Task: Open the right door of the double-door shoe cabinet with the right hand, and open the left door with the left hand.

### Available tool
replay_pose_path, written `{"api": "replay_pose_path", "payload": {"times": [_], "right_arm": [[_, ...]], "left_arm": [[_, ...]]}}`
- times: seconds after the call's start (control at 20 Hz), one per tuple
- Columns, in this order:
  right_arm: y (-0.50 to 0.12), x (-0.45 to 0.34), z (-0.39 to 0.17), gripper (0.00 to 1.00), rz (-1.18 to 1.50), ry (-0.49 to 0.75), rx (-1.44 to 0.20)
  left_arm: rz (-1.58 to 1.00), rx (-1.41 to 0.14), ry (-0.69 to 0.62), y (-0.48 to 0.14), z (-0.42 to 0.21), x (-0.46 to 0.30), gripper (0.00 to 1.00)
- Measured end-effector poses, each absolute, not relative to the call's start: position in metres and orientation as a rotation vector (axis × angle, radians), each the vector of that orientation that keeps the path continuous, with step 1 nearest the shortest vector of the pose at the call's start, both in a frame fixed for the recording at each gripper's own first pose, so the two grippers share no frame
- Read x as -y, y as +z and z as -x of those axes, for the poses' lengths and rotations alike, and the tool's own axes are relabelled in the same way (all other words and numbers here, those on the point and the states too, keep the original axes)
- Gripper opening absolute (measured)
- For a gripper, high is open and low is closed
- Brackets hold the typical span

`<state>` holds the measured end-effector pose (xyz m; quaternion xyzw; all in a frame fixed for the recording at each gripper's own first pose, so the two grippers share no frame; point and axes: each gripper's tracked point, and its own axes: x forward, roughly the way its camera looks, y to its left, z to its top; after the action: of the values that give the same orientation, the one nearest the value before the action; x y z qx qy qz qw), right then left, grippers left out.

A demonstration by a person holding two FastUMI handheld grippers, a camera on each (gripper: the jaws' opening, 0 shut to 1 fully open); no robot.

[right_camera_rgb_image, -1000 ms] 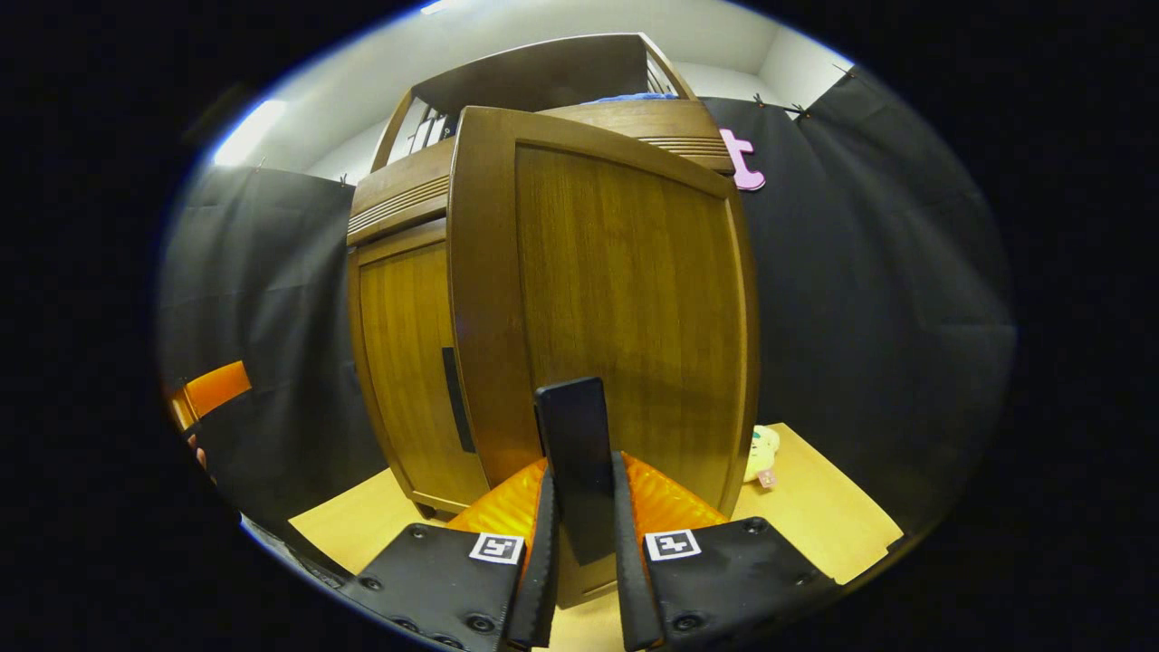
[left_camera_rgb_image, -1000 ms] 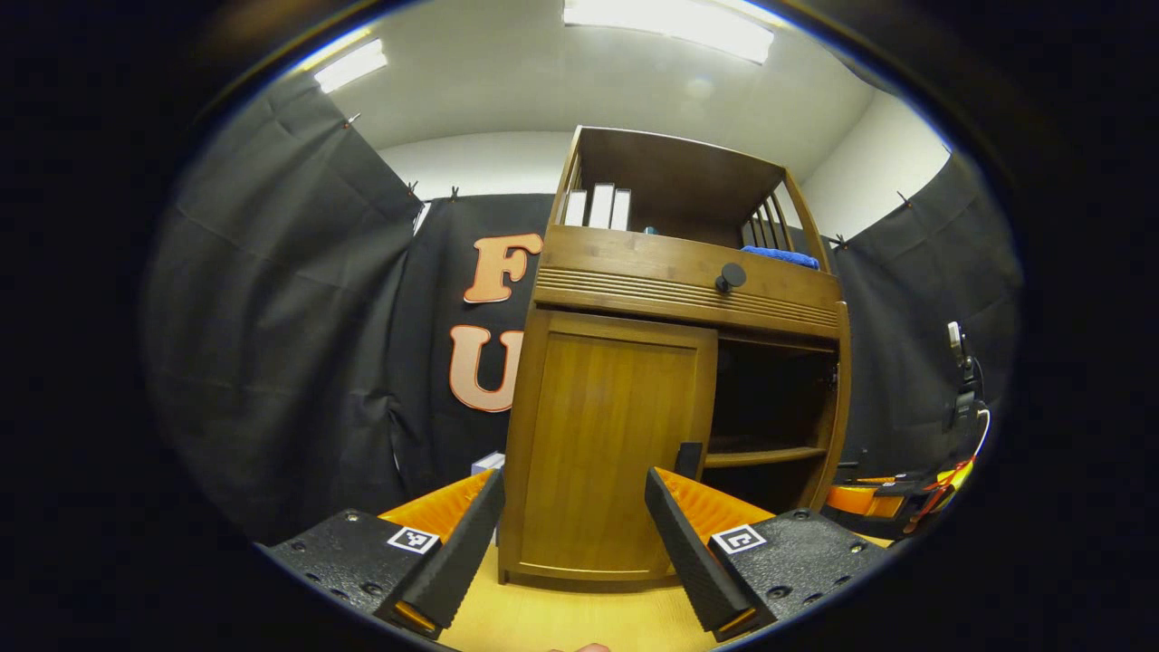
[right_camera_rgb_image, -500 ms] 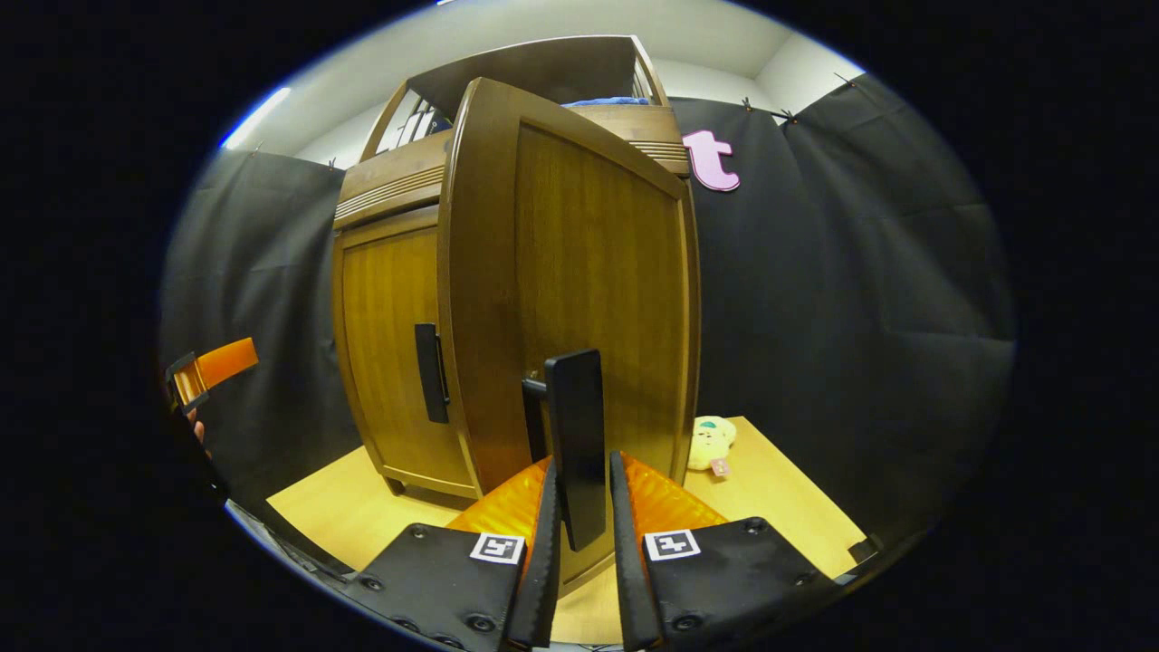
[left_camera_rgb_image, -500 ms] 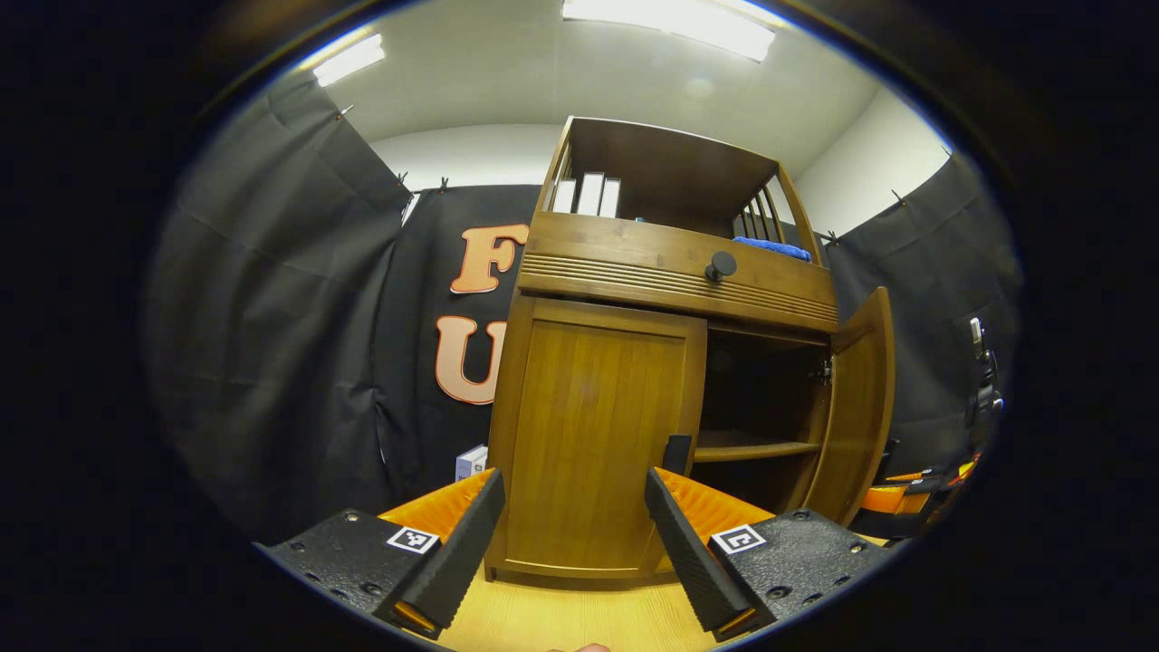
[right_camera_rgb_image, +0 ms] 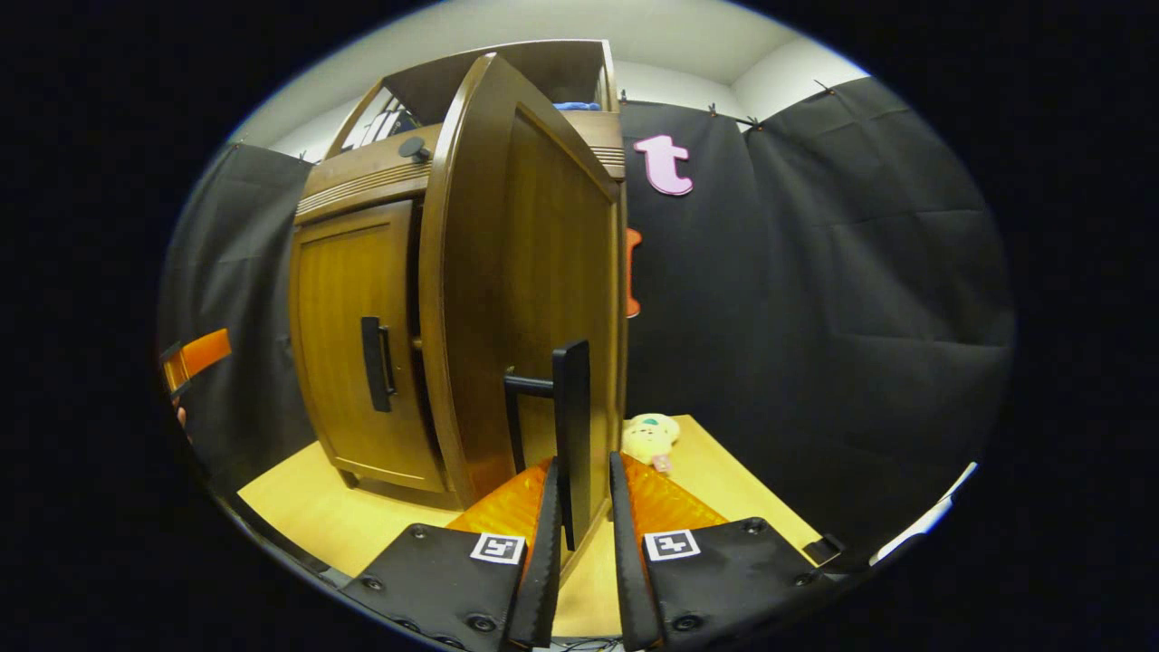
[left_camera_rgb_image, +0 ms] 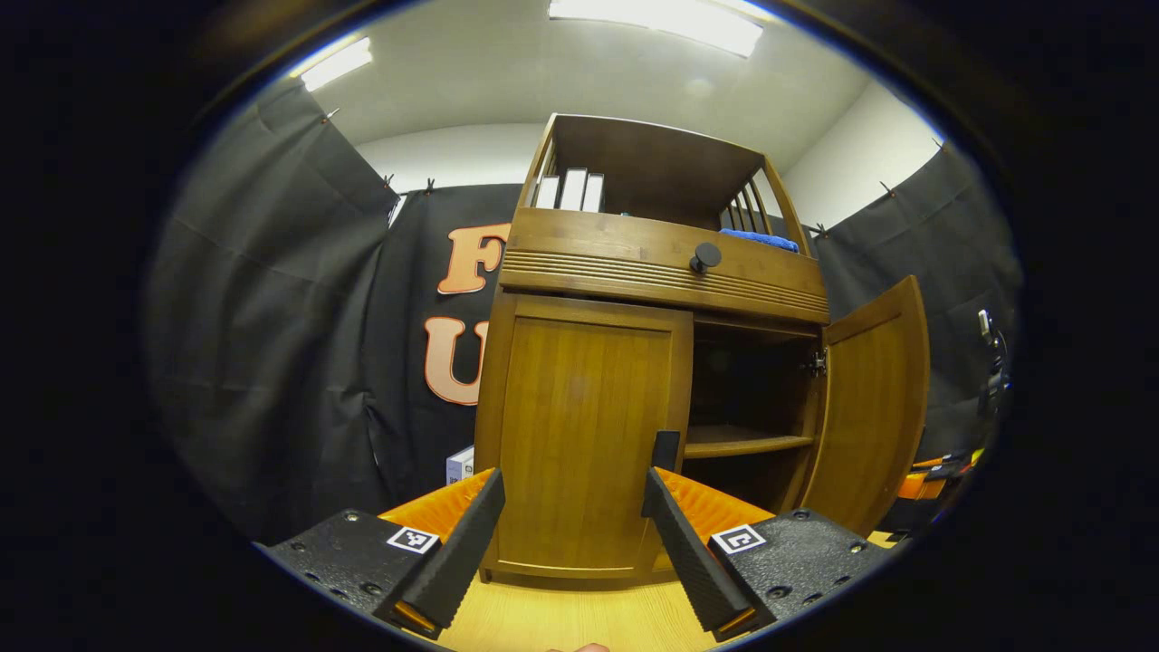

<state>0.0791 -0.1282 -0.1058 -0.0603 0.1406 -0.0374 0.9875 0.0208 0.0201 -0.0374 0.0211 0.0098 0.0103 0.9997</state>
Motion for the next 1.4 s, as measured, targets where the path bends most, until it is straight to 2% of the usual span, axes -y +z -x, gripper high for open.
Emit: {"api": "replay_pose_path", "payload": {"times": [0.05, 0.1, 0.15, 0.2, 0.3, 0.35, 0.4, 0.45, 0.5, 0.55, 0.6, 0.65, 0.85, 0.9, 0.95, 1.2, 1.35, 1.4], "right_arm": [[-0.105, 0.141, -0.077, 0.30, 0.132, -0.111, -0.286], [-0.101, 0.145, -0.076, 0.38, 0.114, -0.104, -0.270], [-0.103, 0.150, -0.079, 0.17, 0.094, -0.108, -0.272], [-0.101, 0.154, -0.079, 0.23, 0.072, -0.109, -0.259], [-0.101, 0.163, -0.077, 0.23, 0.059, -0.092, -0.254], [-0.101, 0.167, -0.077, 0.31, 0.062, -0.078, -0.253], [-0.100, 0.170, -0.077, 0.23, 0.065, -0.062, -0.250], [-0.101, 0.173, -0.076, 0.26, 0.068, -0.044, -0.246], [-0.101, 0.177, -0.075, 0.21, 0.070, -0.029, -0.238], [-0.100, 0.183, -0.073, 0.16, 0.062, -0.017, -0.233], [-0.099, 0.188, -0.074, 0.16, 0.053, -0.003, -0.235], [-0.099, 0.191, -0.076, 0.24, 0.057, 0.010, -0.236], [-0.097, 0.207, -0.078, 0.31, 0.050, 0.041, -0.246], [-0.098, 0.208, -0.079, 0.34, 0.045, 0.053, -0.247], [-0.098, 0.210, -0.079, 0.34, 0.040, 0.065, -0.249], [-0.099, 0.207, -0.078, 0.37, 0.020, 0.090, -0.228], [-0.102, 0.204, -0.072, 0.39, 0.022, 0.067, -0.224], [-0.101, 0.206, -0.068, 0.39, 0.027, 0.051, -0.219]], "left_arm": [[-0.042, -0.020, 0.020, -0.039, -0.021, -0.020, 0.95], [-0.042, -0.022, 0.021, -0.039, -0.022, -0.020, 0.92], [-0.044, -0.025, 0.024, -0.041, -0.021, -0.021, 0.92], [-0.045, -0.027, 0.027, -0.043, -0.021, -0.021, 0.94], [-0.049, -0.035, 0.031, -0.046, -0.021, -0.023, 0.94], [-0.049, -0.038, 0.031, -0.048, -0.021, -0.023, 0.94], [-0.048, -0.038, 0.031, -0.049, -0.021, -0.022, 0.95], [-0.047, -0.038, 0.031, -0.049, -0.020, -0.024, 0.95], [-0.048, -0.039, 0.033, -0.048, -0.020, -0.025, 0.92], [-0.050, -0.038, 0.039, -0.049, -0.019, -0.026, 0.95], [-0.053, -0.039, 0.043, -0.048, -0.019, -0.028, 0.95], [-0.054, -0.041, 0.046, -0.048, -0.018, -0.029, 0.95], [-0.063, -0.048, 0.057, -0.050, -0.014, -0.033, 0.94], [-0.064, -0.049, 0.059, -0.049, -0.014, -0.034, 0.92], [-0.065, -0.051, 0.059, -0.050, -0.013, -0.034, 0.95], [-0.070, -0.051, 0.059, -0.050, -0.008, -0.031, 0.95], [-0.070, -0.049, 0.051, -0.050, -0.004, -0.029, 0.92], [-0.073, -0.045, 0.054, -0.049, -0.002, -0.029, 0.94]]}}
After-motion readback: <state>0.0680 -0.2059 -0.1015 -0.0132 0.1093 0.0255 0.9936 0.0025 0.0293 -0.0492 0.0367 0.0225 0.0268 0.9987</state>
